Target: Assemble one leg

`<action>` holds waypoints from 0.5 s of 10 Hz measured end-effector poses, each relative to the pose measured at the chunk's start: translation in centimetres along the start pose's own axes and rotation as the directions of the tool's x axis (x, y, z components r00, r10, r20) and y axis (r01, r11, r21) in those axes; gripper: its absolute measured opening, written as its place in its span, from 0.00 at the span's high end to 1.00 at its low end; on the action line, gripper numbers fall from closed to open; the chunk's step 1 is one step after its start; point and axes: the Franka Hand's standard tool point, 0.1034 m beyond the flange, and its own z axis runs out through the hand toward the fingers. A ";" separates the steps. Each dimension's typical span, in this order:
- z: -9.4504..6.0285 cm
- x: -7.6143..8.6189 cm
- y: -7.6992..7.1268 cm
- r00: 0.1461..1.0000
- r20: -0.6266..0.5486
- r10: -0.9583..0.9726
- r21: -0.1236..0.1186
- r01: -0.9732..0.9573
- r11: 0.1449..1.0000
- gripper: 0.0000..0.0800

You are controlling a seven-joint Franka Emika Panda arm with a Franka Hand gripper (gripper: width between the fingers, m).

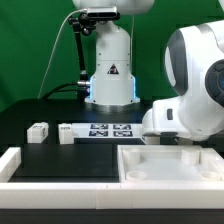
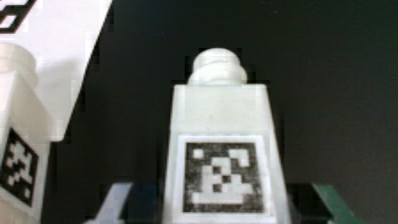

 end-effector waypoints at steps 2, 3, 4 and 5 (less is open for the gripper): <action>-3.7 -1.8 -0.3 0.999 -0.034 -0.010 -0.001 0.010 1.000 0.63; -5.1 -2.4 -0.4 0.998 -0.063 -0.013 0.000 0.013 1.000 0.63; -5.8 -2.8 -0.3 0.998 -0.069 -0.014 0.000 0.014 1.000 0.63; -6.4 -2.6 -0.5 0.995 -0.101 -0.017 0.000 0.018 1.000 0.63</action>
Offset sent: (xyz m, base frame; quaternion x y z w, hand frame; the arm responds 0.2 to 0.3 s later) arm 0.0247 -0.0048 0.0486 0.0016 -0.0145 -0.0139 0.9998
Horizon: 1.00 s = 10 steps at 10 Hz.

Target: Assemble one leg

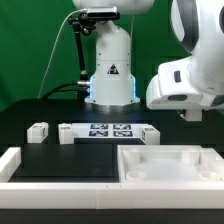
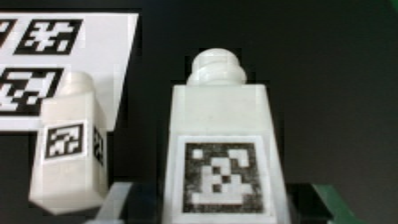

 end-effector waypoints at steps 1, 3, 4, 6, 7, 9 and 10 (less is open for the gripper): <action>0.1 0.1 -0.1 1.000 -0.005 0.000 0.001 0.000 1.000 0.63; -0.8 1.4 -0.5 0.983 -0.184 0.001 0.020 0.003 1.000 0.63; -0.8 1.3 -0.4 0.964 -0.267 -0.004 0.023 0.011 1.000 0.63; -3.1 2.2 -0.4 0.921 -0.389 -0.025 0.028 0.039 0.999 0.63; -4.4 1.6 -0.4 0.908 -0.418 -0.026 0.029 0.042 0.999 0.63; -7.4 1.5 -0.6 0.868 -0.496 -0.028 0.033 0.051 0.998 0.63; -8.5 2.0 -1.0 0.838 -0.545 -0.030 0.013 0.045 0.999 0.63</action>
Offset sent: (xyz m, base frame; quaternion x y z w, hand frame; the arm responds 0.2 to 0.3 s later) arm 0.0000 0.0000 0.0000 0.0000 0.2377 0.0000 0.9713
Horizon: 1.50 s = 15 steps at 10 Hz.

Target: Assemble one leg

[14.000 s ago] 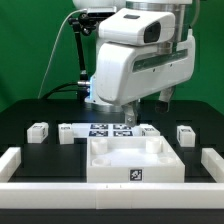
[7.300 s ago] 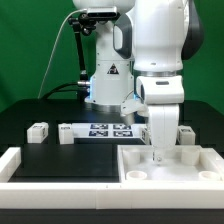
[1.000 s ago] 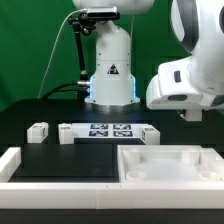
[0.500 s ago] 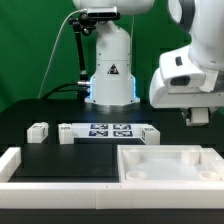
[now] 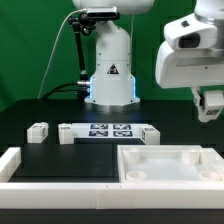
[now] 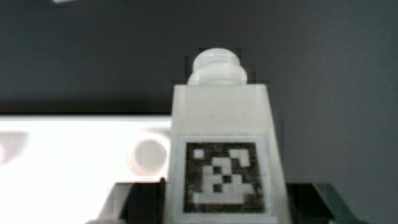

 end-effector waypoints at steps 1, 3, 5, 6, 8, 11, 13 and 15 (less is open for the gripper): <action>0.0 0.9 -0.4 0.991 -0.136 -0.006 0.014 0.008 1.000 0.63; 0.2 0.7 -0.4 0.960 -0.278 -0.012 0.024 0.020 1.000 0.63; -0.2 2.2 0.0 0.879 -0.473 -0.059 0.021 0.078 0.997 0.63; -1.0 3.2 0.7 0.828 -0.554 -0.082 0.007 0.103 0.995 0.63; -2.7 4.6 1.0 0.742 -0.662 -0.104 -0.011 0.129 0.992 0.63; -1.9 4.2 1.0 0.740 -0.664 -0.106 -0.012 0.131 0.991 0.63; -1.8 4.4 1.2 0.739 -0.661 -0.132 -0.031 0.149 0.988 0.63; -2.6 7.4 3.4 0.719 -0.652 -0.242 -0.119 0.218 0.969 0.63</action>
Offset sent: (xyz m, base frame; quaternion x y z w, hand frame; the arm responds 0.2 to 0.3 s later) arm 0.0000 0.0000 0.0000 0.0000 0.2377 0.0000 0.9713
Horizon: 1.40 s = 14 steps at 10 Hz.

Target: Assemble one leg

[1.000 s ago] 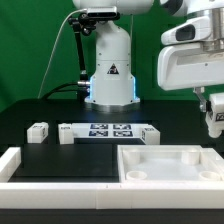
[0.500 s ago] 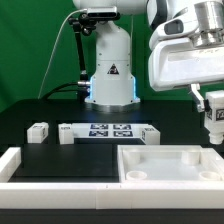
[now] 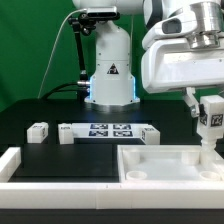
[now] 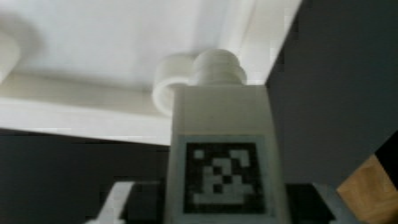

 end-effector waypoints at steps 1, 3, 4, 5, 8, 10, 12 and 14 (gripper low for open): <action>0.5 0.9 0.9 1.000 0.012 -0.017 -0.001 0.017 1.000 0.63; 1.3 2.0 1.4 1.000 0.013 -0.028 0.000 0.028 1.000 0.63; 1.6 2.1 1.4 1.000 0.013 -0.028 0.001 0.028 1.000 0.63; 2.0 1.8 1.2 1.000 0.014 -0.028 0.003 0.028 1.000 0.63; 3.2 1.1 1.3 1.000 0.007 -0.025 0.001 0.025 1.000 0.63; 3.3 1.3 1.2 1.000 -0.008 -0.026 -0.001 0.026 1.000 0.63; 3.5 1.5 1.2 0.999 -0.024 -0.026 -0.004 0.026 1.000 0.63; 4.2 0.9 1.1 1.000 -0.015 -0.026 -0.002 0.026 1.000 0.63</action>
Offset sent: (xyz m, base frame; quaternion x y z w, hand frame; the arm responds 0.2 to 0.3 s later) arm 0.0180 -0.0005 -0.0071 0.0053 -0.0151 -0.0177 0.9997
